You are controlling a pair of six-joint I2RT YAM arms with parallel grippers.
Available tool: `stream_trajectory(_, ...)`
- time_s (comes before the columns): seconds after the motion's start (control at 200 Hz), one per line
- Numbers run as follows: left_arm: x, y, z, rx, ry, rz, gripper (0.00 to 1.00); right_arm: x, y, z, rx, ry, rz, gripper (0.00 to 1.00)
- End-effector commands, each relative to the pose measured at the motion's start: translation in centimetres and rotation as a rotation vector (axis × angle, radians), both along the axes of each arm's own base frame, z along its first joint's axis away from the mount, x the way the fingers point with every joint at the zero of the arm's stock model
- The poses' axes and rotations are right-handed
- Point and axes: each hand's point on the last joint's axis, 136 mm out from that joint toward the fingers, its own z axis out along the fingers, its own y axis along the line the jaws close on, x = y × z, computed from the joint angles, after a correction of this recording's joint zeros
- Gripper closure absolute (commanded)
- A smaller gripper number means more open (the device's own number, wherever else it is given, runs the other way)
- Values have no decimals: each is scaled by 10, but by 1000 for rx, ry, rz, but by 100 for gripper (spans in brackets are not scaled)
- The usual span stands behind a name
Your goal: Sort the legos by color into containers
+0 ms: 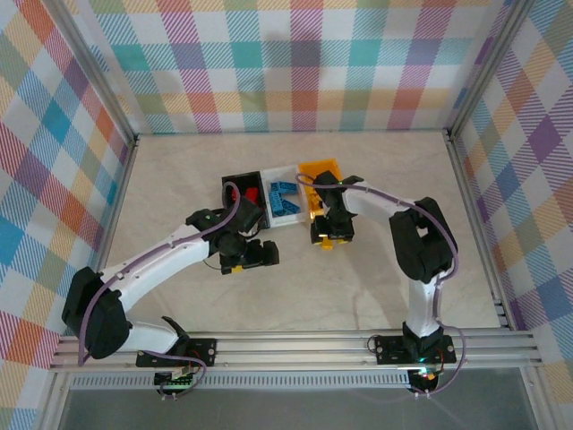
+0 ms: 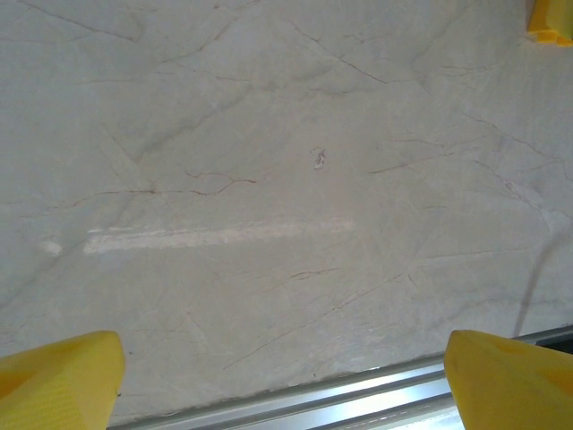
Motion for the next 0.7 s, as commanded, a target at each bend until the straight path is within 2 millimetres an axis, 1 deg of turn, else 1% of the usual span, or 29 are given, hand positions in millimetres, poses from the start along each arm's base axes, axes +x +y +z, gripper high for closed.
stream_trajectory(0.0, -3, 11, -2, 18, 12, 36, 8, 9, 5, -2, -8, -9, 30, 38)
stream_trajectory(0.36, 1, 11, -6, 12, 33, 40, 8, 5, -2, -16, -56, 14, 44, 41)
stream_trajectory(0.575, 2, 12, -5, 9, 41, 34, 7, 7, -6, -21, -80, 9, 31, 52)
stream_trajectory(0.695, 4, 11, -5, 9, 43, 24, 7, 7, -11, -17, -98, -3, 21, 59)
